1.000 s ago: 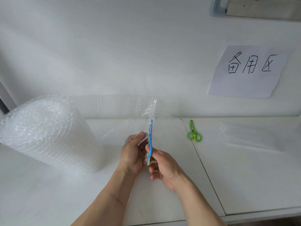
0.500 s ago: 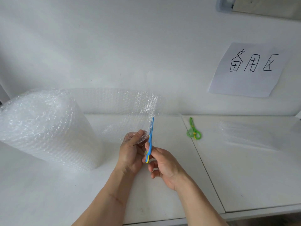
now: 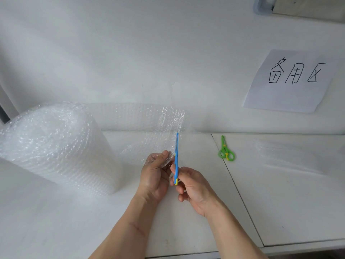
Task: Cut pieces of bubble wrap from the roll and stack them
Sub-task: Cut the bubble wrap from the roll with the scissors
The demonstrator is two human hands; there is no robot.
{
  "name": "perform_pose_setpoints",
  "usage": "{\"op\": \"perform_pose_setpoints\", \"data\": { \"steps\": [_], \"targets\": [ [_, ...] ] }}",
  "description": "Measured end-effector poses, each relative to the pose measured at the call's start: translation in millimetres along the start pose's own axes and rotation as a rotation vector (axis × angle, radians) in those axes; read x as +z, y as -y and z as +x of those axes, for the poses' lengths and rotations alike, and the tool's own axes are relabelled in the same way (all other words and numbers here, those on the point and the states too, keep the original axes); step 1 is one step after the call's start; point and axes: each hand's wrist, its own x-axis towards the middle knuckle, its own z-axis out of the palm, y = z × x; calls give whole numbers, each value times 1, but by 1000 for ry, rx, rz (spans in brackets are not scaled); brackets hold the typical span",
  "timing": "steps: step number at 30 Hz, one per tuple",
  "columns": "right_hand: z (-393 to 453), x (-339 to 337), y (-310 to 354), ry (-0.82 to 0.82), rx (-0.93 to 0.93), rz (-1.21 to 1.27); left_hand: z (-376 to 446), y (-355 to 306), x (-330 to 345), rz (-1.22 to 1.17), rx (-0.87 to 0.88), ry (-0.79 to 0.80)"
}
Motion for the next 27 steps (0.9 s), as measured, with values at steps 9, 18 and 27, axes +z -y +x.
{"op": "perform_pose_setpoints", "data": {
  "steps": [9, 18, 27],
  "targets": [
    [6, -1, 4, -32, 3, 32, 4, 3, -4, -42, 25, -7],
    [11, -2, 8, -46, 8, 25, 3, 2, -2, -67, 18, -52],
    [16, -3, 12, -39, 5, 16, 0, 1, -1, -77, 15, -45]
  ]
}}
